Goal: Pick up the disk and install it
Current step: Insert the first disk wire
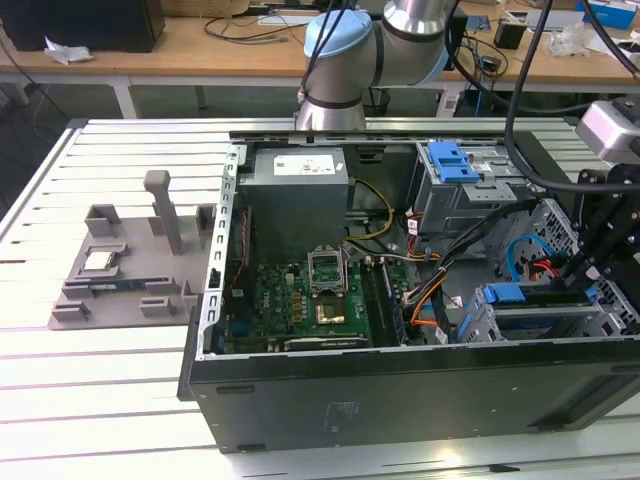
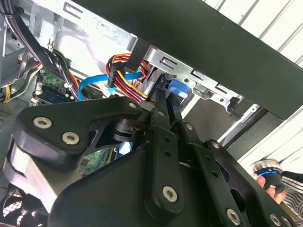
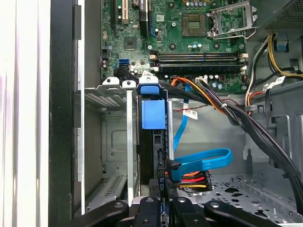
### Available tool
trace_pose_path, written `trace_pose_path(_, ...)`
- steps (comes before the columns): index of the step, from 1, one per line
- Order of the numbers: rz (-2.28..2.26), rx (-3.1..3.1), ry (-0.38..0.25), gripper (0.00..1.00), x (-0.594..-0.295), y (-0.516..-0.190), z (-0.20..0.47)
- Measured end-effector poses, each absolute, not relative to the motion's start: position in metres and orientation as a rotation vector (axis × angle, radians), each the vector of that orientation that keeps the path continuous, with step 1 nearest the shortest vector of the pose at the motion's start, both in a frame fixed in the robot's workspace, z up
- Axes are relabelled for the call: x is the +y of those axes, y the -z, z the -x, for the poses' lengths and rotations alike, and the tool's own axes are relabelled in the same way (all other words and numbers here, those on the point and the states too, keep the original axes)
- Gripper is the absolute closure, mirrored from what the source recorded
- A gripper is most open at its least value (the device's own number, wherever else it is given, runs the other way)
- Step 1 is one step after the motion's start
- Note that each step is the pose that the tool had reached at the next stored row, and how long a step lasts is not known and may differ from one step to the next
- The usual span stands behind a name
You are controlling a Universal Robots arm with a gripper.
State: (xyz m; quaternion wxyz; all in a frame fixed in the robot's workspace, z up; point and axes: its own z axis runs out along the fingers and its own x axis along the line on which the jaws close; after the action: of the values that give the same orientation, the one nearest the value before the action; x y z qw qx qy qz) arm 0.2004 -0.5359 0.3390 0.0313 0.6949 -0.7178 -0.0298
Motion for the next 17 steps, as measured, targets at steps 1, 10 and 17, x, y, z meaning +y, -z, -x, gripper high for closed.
trace_pose_path(1, -2.141, -2.211, 0.092, 0.84, -0.5358, -0.3393, -0.2005)
trace_pose_path(10, -2.141, -2.211, 0.093, 0.84, -0.5339, -0.3421, -0.2007)
trace_pose_path(17, -2.140, -2.211, 0.094, 0.84, -0.5338, -0.3400, -0.2010)
